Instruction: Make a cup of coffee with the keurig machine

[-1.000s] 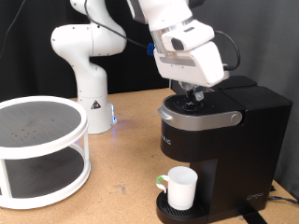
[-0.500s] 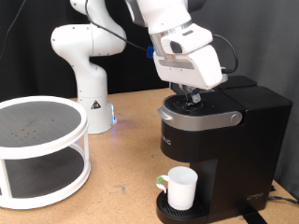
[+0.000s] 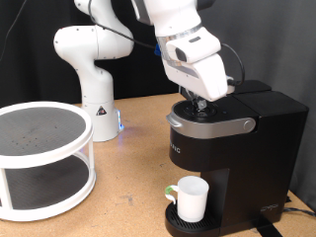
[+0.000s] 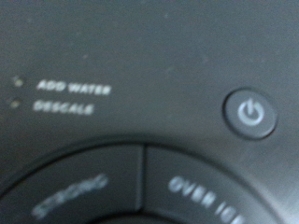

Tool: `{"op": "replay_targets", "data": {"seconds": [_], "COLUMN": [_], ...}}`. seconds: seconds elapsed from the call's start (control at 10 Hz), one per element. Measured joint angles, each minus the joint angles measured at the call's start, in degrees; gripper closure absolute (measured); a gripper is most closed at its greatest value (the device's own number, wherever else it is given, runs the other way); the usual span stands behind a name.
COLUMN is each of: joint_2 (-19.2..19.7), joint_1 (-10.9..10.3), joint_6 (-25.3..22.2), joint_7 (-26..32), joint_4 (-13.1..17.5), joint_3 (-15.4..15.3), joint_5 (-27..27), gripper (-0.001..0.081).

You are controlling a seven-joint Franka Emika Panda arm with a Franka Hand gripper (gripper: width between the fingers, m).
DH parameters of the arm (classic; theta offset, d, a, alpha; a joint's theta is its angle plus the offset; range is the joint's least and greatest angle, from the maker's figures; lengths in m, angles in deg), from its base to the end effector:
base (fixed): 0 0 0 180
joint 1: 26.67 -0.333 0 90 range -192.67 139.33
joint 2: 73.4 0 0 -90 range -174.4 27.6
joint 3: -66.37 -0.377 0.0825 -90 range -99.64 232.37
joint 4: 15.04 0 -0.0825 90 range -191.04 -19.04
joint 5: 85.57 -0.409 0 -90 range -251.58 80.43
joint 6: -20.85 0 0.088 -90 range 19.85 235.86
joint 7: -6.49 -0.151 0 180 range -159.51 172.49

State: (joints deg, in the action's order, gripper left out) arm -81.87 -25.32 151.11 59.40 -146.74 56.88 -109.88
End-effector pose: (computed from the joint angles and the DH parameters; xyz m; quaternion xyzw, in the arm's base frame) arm 0.5134 0.0991 0.4265 -0.9063 -0.3878 -0.1157 0.1218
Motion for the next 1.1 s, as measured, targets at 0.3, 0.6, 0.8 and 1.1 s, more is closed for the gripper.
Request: {"op": "replay_targets", "data": {"seconds": [0.3,0.6,0.8,1.1], "joint_2": [2.38,4.96,7.07,12.02], "joint_1": [0.92,1.38,2.06,3.52], "joint_6": [-6.23,-12.03,-17.30,-29.11], "joint_7": [-2.46,-5.16,-5.45,-5.45], "joint_4": [3.55,7.17,9.95,16.14], "joint_3": [0.69,1.52,2.35,3.89], "joint_5": [0.07,-1.06,-3.60,-5.35], "gripper": [0.0806,0.0806,0.0806,0.0806]}}
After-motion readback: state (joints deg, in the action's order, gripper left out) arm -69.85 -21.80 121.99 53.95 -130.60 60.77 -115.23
